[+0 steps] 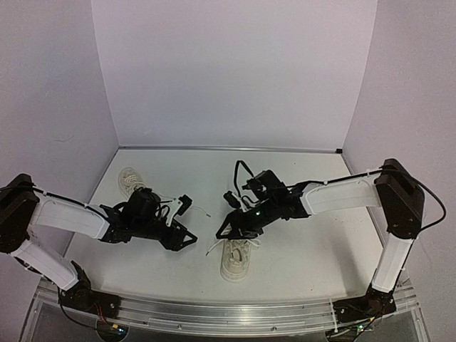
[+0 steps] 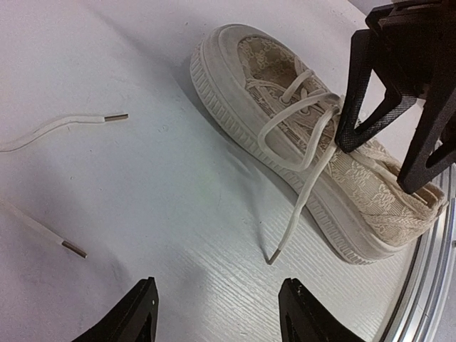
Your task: Tie the shoes
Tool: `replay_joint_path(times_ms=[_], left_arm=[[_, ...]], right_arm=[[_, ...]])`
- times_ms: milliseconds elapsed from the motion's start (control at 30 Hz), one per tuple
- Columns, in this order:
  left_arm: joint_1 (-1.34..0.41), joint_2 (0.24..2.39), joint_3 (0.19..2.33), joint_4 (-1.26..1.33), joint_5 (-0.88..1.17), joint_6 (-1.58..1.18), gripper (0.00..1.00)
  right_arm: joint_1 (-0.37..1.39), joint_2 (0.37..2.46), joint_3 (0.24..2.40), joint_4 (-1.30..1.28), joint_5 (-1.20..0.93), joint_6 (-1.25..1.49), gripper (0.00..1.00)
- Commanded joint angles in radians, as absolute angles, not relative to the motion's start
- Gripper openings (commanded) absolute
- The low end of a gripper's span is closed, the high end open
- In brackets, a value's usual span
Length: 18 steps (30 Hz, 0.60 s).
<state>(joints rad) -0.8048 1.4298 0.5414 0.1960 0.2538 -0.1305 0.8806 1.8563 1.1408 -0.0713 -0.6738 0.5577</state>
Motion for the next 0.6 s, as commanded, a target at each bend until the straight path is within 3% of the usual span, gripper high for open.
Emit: replay_joint_path(times_ms=[0, 267, 567], left_arm=[[-0.802, 1.456, 0.539, 0.28, 0.293, -0.141, 0.58], [-0.809, 1.551, 0.581, 0.296, 0.365, -0.117, 0.45], [-0.831, 1.63, 0.612, 0.311, 0.394, -0.11, 0.45]], right_arm=[[0.885, 1.782, 1.147, -0.049, -0.654, 0.563, 0.53], [0.885, 1.674, 1.079, -0.114, -0.632, 0.558, 0.52], [0.89, 1.686, 0.995, -0.118, -0.644, 0.568, 0.52]])
